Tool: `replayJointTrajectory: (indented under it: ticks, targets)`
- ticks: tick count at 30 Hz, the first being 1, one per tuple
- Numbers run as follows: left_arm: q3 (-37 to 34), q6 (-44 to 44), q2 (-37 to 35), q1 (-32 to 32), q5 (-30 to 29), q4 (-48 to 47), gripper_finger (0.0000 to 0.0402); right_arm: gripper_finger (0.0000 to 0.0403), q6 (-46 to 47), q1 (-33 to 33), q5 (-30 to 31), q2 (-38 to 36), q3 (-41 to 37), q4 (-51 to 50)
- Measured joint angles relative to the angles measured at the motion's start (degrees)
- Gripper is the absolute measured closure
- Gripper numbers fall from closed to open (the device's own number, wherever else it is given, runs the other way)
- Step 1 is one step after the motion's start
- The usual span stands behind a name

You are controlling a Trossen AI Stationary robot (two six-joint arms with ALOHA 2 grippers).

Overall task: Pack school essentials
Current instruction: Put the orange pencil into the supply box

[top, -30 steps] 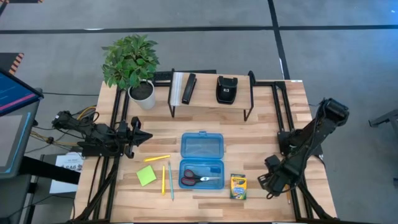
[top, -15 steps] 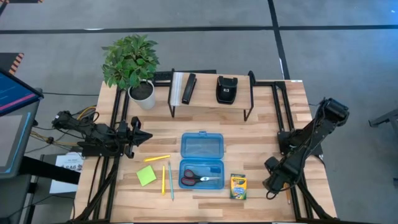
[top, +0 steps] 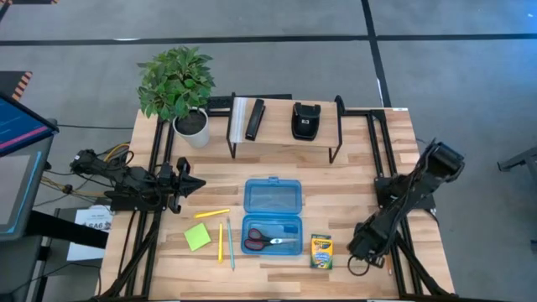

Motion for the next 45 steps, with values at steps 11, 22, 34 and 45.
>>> replayJointTrajectory:
  ticks: [11,22,34,45]
  targets:
    - [0.01,-0.01,0.01,-0.01,0.02,-0.01,0.0401,0.0333,-12.55,2.73,-2.47,9.59,3.54,-2.21]
    - [0.0,-0.02,0.0,-0.01,0.0,-0.01,0.0401,0.0333,-13.23,1.77,-2.21,11.75,4.25,-0.11]
    - [0.01,-0.07,0.0,-0.01,0.0,-0.01,0.0401,0.0333,-6.75,-6.1,11.29,6.87,12.75,-11.32]
    - [0.01,-0.07,0.01,-0.02,0.32,-0.01,0.0401,0.0301,19.56,-7.49,30.76,-5.33,13.2,-5.14]
